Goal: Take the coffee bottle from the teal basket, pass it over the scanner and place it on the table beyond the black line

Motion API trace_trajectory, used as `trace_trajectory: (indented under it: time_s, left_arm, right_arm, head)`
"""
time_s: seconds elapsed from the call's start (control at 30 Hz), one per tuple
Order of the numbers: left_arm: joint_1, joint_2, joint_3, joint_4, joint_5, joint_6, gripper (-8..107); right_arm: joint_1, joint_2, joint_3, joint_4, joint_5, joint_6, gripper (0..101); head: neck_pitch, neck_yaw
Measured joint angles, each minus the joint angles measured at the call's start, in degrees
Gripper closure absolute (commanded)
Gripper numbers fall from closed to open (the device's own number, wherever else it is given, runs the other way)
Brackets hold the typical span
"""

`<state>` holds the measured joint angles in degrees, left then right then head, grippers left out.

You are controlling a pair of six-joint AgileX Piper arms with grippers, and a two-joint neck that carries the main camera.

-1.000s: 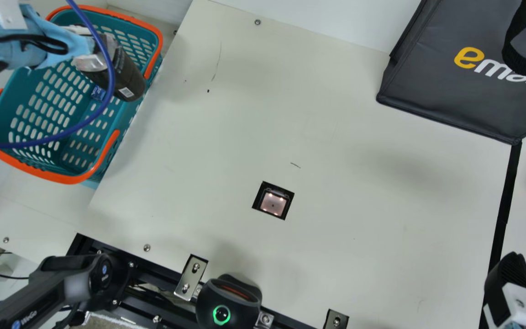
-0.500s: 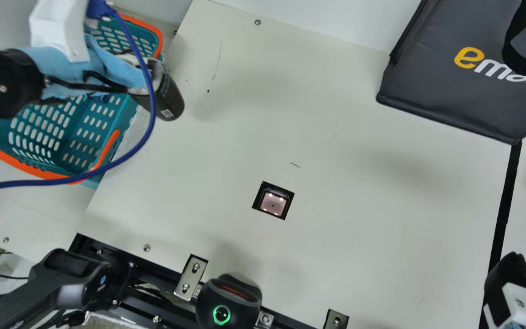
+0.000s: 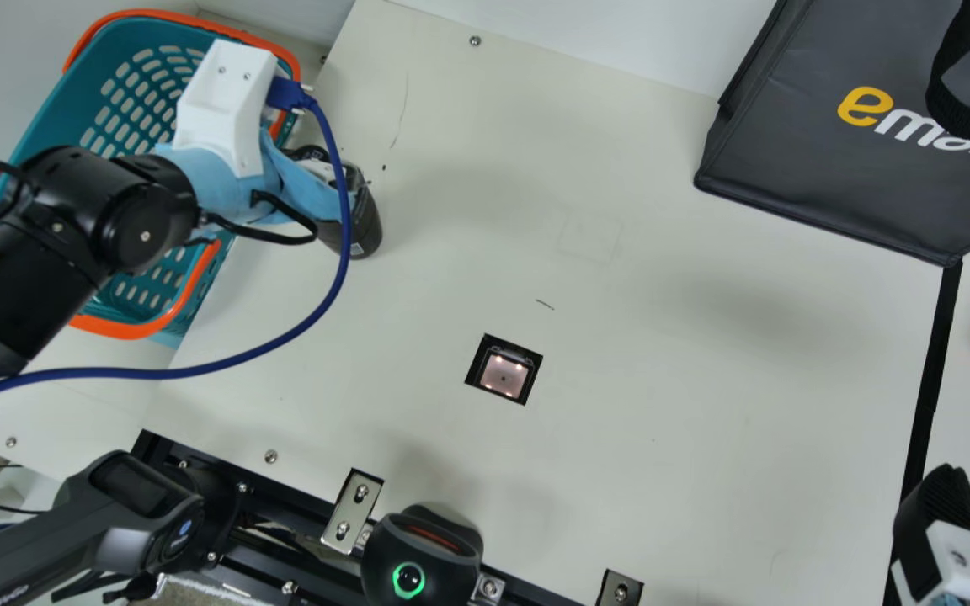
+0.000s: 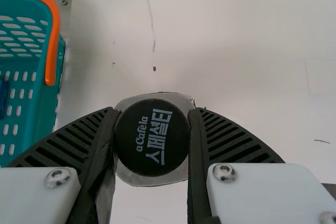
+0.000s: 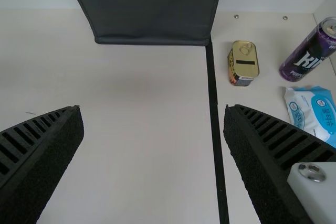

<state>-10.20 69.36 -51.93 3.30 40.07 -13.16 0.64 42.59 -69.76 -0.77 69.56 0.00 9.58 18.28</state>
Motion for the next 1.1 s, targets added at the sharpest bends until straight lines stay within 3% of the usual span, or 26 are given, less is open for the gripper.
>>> trace_trajectory:
  time_s: [0.3,0.87,1.1]
  left_arm:
    - [-2.0,1.0,1.8,1.6,-2.8,-1.5,67]
    - [-1.7,0.4,1.8,0.4,-2.9,-0.1,10]
    - [-0.2,-3.6,1.5,-2.1,-1.9,2.6,9]
  right_arm:
    - [0.0,0.0,0.0,0.0,0.0,0.0,6]
    - [0.0,0.0,0.0,0.0,0.0,0.0,6]
    - [0.0,0.0,0.0,0.0,0.0,0.0,6]
  head:
    - [0.0,0.0]
    - [0.0,-0.1]
    - [0.0,-0.1]
